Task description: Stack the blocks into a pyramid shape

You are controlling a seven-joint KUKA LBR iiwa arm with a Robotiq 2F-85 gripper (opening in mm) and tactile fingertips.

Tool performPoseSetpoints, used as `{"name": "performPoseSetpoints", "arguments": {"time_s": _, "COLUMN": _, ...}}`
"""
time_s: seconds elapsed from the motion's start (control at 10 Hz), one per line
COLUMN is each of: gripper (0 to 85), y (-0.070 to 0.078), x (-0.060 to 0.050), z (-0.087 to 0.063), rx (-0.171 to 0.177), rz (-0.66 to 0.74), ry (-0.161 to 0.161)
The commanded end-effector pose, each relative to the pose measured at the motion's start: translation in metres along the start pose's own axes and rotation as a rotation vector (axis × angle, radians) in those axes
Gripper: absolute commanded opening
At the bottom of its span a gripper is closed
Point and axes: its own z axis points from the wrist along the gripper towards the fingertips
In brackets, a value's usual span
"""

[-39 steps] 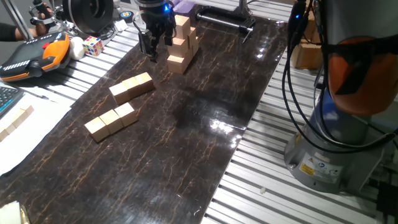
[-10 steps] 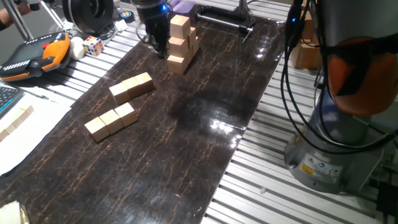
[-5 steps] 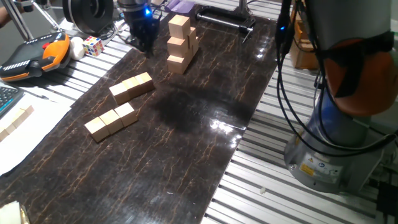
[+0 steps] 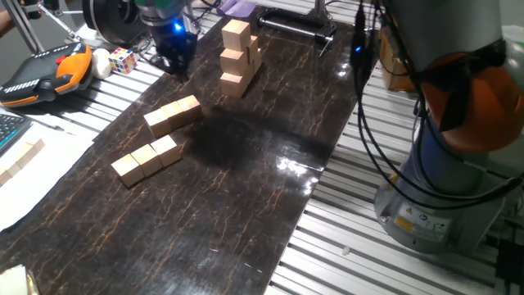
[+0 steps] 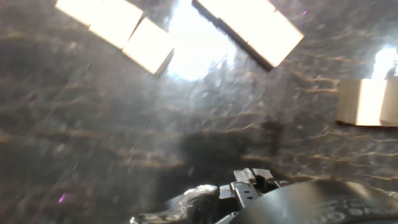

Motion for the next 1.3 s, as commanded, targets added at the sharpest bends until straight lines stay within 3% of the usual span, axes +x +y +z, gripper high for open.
{"name": "performPoseSetpoints", "arguments": {"time_s": 0.0, "gripper": 33.7, "y": 0.000, "x": -0.012, "z": 0.001, "rx": -0.004, "rz": 0.013, "ry": -0.003}}
{"name": "performPoseSetpoints", "arguments": {"time_s": 0.2, "gripper": 44.0, "y": -0.004, "x": -0.022, "z": 0.010, "rx": -0.009, "rz": 0.049, "ry": -0.021}}
{"name": "performPoseSetpoints", "arguments": {"time_s": 0.5, "gripper": 60.7, "y": -0.007, "x": -0.030, "z": 0.025, "rx": -0.002, "rz": 0.110, "ry": -0.074}}
{"name": "performPoseSetpoints", "arguments": {"time_s": 0.7, "gripper": 66.7, "y": -0.010, "x": -0.034, "z": 0.031, "rx": -0.011, "rz": 0.144, "ry": -0.072}}
{"name": "performPoseSetpoints", "arguments": {"time_s": 1.0, "gripper": 68.3, "y": -0.022, "x": -0.046, "z": 0.038, "rx": -0.012, "rz": 0.167, "ry": -0.093}}
{"name": "performPoseSetpoints", "arguments": {"time_s": 1.2, "gripper": 68.3, "y": -0.024, "x": -0.047, "z": 0.041, "rx": -0.015, "rz": 0.187, "ry": -0.102}}
